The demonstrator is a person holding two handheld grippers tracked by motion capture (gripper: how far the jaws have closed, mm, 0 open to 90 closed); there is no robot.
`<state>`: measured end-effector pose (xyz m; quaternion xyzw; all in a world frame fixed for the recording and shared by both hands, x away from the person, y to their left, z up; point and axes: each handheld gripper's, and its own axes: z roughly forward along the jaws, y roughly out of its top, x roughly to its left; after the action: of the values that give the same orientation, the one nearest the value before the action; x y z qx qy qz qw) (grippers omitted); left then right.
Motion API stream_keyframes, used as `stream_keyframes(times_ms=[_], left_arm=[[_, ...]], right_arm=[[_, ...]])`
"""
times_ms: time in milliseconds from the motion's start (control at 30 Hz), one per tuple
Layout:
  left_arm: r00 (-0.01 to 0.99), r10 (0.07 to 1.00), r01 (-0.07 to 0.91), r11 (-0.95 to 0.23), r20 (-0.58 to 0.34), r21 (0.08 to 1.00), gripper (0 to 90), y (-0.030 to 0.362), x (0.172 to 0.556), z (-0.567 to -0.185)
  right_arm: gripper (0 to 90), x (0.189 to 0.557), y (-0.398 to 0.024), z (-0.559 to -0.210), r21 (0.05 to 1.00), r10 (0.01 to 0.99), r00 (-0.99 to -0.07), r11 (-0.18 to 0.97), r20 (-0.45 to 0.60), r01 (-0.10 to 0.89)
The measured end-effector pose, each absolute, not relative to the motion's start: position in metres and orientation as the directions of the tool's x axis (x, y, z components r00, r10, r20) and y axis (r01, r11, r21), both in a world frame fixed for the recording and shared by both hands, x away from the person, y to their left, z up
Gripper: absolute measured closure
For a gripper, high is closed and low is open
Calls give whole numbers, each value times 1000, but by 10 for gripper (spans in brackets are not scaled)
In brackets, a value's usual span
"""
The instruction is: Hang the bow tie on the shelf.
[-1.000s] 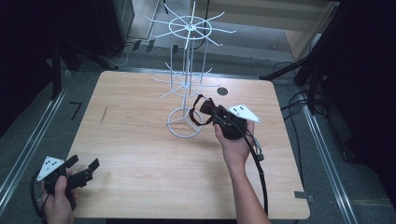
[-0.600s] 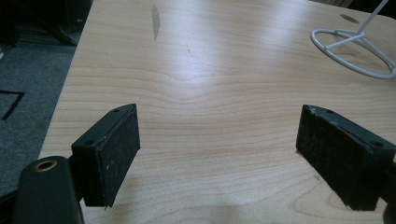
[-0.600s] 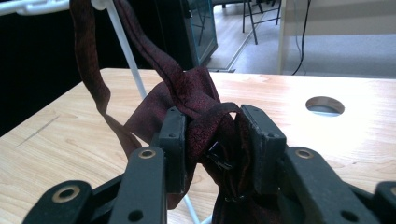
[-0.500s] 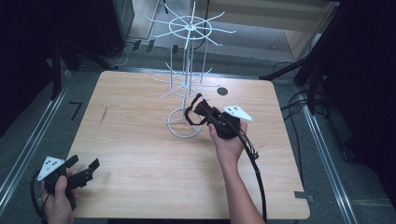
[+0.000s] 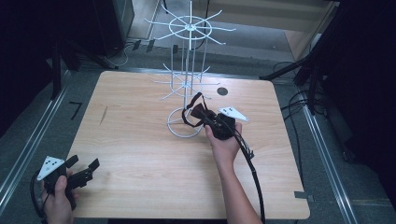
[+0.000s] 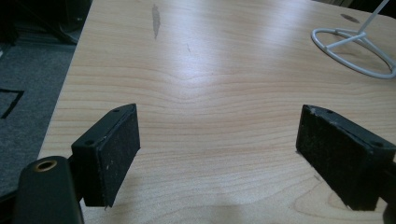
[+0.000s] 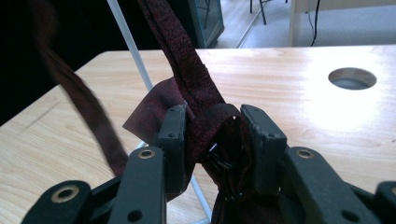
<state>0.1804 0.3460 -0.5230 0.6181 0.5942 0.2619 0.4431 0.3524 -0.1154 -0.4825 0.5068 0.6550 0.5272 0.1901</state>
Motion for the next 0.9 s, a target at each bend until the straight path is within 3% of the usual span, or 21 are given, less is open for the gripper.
stream_keyframes(times_ms=[367,467,633,733,767,900], left_arm=[[160,966,502,97,-203,860,144,347,180,-523],[159,966,503,97,-202,859,144,346,180,-523],[156,967,503,98,-202,859,143,346,180,-523],[157,967,502,97,-201,859,144,346,180,-523],[156,967,502,96,-199,860,144,346,180,-523],[154,968,502,98,-200,859,144,346,180,-523]], right_arm=[[625,350,-123,-494,869,859,-424,-48,287,492],[559,348,-127,-499,864,848,-440,-42,296,501],[377,341,-134,-498,878,861,-448,3,241,478],[336,337,-138,-495,874,867,-440,13,232,486],[266,334,-141,-493,870,880,-424,25,214,492],[209,329,-148,-493,870,886,-415,28,206,492]])
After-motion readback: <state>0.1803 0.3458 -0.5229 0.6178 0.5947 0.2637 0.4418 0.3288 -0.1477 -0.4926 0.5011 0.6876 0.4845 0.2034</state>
